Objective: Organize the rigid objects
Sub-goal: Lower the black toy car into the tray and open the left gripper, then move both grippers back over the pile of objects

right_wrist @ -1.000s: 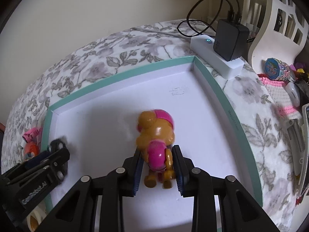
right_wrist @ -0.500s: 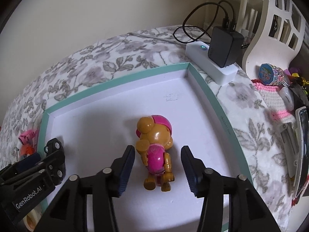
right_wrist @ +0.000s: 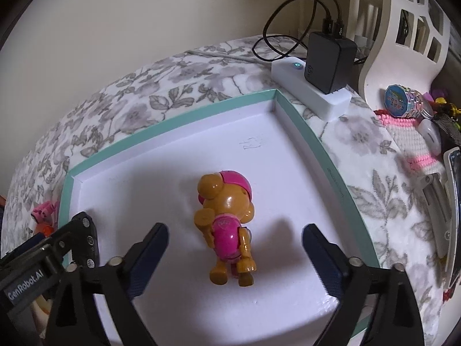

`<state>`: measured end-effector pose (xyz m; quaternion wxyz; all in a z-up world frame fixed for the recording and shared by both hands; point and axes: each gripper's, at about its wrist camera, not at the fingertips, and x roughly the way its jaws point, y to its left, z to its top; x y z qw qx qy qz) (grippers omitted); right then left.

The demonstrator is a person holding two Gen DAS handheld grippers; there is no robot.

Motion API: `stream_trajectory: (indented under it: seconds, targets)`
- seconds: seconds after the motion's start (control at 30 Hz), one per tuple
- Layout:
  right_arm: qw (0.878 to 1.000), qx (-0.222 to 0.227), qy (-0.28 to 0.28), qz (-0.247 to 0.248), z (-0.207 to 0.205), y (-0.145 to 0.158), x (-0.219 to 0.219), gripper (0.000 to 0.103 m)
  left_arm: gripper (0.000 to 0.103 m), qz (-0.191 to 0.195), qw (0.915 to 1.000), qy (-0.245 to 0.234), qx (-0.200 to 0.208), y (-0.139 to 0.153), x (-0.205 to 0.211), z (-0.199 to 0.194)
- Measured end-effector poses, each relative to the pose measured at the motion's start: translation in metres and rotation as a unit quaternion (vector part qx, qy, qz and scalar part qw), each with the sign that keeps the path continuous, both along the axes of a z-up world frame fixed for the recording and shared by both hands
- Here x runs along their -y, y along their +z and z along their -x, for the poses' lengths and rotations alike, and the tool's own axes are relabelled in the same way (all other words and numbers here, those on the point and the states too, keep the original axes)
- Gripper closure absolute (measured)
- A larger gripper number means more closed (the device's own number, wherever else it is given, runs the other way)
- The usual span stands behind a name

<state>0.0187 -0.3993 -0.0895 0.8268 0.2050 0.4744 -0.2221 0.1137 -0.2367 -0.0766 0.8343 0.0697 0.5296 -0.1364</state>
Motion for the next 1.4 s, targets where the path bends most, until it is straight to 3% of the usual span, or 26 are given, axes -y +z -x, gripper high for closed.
stream_trajectory:
  seconds: [0.17,0.27,0.6,0.77,1.17,1.4]
  targets:
    - [1.000,0.013,0.007,0.009,0.000,0.006,-0.003,0.000,0.008,0.015,0.9996,0.026,0.004,0.003,-0.014,-0.005]
    - [0.999,0.025,0.010,0.018,0.000,0.012,-0.004,0.000,0.002,0.023,0.9989,0.038,0.013,0.008,-0.023,-0.008]
    - [0.995,0.076,0.059,0.038,-0.009,0.036,-0.030,0.000,0.002,0.030,0.9957,0.066,0.058,0.031,-0.057,-0.013]
    - [0.993,0.078,0.087,0.008,-0.020,0.034,-0.050,0.000,0.002,0.044,0.9920,0.089,0.078,0.044,-0.088,-0.016]
    - [0.980,0.059,0.187,0.031,-0.042,0.032,-0.130,0.000,0.002,0.042,0.9865,0.152,0.045,0.038,-0.160,-0.023]
    - [0.972,0.052,0.226,0.029,-0.049,0.031,-0.167,0.000,0.002,0.013,0.9835,0.180,0.007,0.026,-0.189,-0.021]
